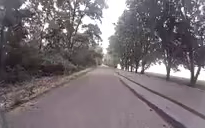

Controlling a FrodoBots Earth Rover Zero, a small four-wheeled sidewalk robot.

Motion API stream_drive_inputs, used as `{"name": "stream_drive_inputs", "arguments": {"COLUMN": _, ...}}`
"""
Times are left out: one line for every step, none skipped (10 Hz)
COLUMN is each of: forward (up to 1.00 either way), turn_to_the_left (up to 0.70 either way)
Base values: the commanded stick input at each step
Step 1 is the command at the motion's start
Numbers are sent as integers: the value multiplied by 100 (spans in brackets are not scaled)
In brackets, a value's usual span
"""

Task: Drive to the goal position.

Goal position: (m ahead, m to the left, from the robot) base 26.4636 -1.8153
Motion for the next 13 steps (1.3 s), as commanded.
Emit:
{"name": "stream_drive_inputs", "arguments": {"forward": 70, "turn_to_the_left": -8}}
{"name": "stream_drive_inputs", "arguments": {"forward": 70, "turn_to_the_left": -15}}
{"name": "stream_drive_inputs", "arguments": {"forward": 70, "turn_to_the_left": -23}}
{"name": "stream_drive_inputs", "arguments": {"forward": 70, "turn_to_the_left": -31}}
{"name": "stream_drive_inputs", "arguments": {"forward": 70, "turn_to_the_left": 0}}
{"name": "stream_drive_inputs", "arguments": {"forward": 70, "turn_to_the_left": 0}}
{"name": "stream_drive_inputs", "arguments": {"forward": 70, "turn_to_the_left": 0}}
{"name": "stream_drive_inputs", "arguments": {"forward": 70, "turn_to_the_left": 0}}
{"name": "stream_drive_inputs", "arguments": {"forward": 70, "turn_to_the_left": 0}}
{"name": "stream_drive_inputs", "arguments": {"forward": 70, "turn_to_the_left": 0}}
{"name": "stream_drive_inputs", "arguments": {"forward": 70, "turn_to_the_left": 0}}
{"name": "stream_drive_inputs", "arguments": {"forward": 70, "turn_to_the_left": 0}}
{"name": "stream_drive_inputs", "arguments": {"forward": 70, "turn_to_the_left": 0}}
